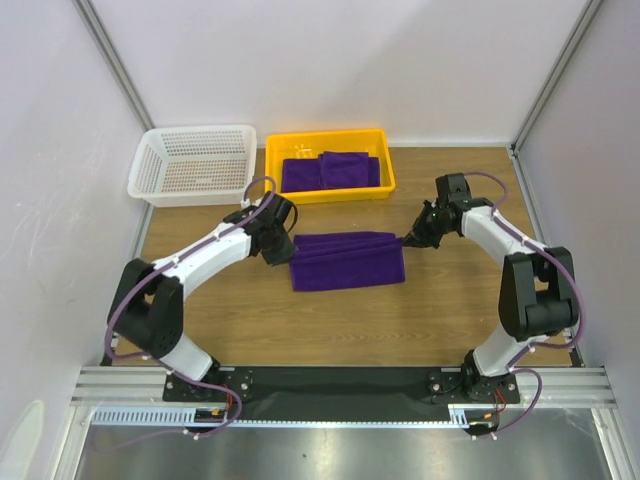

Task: Fold and stack the towels
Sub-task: Fold the towel

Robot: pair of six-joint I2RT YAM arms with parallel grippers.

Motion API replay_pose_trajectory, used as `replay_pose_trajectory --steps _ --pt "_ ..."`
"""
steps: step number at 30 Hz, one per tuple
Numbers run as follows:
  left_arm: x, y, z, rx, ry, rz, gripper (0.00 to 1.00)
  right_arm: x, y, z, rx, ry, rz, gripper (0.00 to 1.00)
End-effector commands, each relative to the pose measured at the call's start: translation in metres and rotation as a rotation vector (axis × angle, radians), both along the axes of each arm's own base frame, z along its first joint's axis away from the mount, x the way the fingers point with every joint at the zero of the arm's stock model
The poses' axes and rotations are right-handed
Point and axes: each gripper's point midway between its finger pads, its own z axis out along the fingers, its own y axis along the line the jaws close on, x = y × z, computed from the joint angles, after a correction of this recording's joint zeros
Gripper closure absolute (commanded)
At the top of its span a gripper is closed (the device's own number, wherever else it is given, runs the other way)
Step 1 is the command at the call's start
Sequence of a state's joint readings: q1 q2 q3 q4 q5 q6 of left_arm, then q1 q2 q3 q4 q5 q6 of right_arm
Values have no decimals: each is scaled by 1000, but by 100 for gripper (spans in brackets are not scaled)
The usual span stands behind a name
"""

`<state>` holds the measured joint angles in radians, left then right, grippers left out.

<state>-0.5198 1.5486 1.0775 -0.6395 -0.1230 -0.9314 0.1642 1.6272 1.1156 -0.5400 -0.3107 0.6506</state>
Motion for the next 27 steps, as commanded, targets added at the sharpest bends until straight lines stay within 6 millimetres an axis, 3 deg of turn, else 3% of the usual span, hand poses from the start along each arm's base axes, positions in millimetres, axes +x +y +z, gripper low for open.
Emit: replay_pose_trajectory --steps 1,7,13,18,27 --pt "24 4 5 20 -33 -24 99 33 -4 4 -29 -73 -22 100" --pt "49 1 -9 27 -4 -41 100 53 2 -15 -17 -25 -25 100" --pt "62 3 -16 37 11 -46 100 65 6 -13 5 -30 -38 100" --pt "73 0 -14 33 -1 -64 100 67 4 -11 -6 -23 -53 100" --pt "87 3 -24 44 14 -77 99 70 0 -27 -17 11 -78 100"
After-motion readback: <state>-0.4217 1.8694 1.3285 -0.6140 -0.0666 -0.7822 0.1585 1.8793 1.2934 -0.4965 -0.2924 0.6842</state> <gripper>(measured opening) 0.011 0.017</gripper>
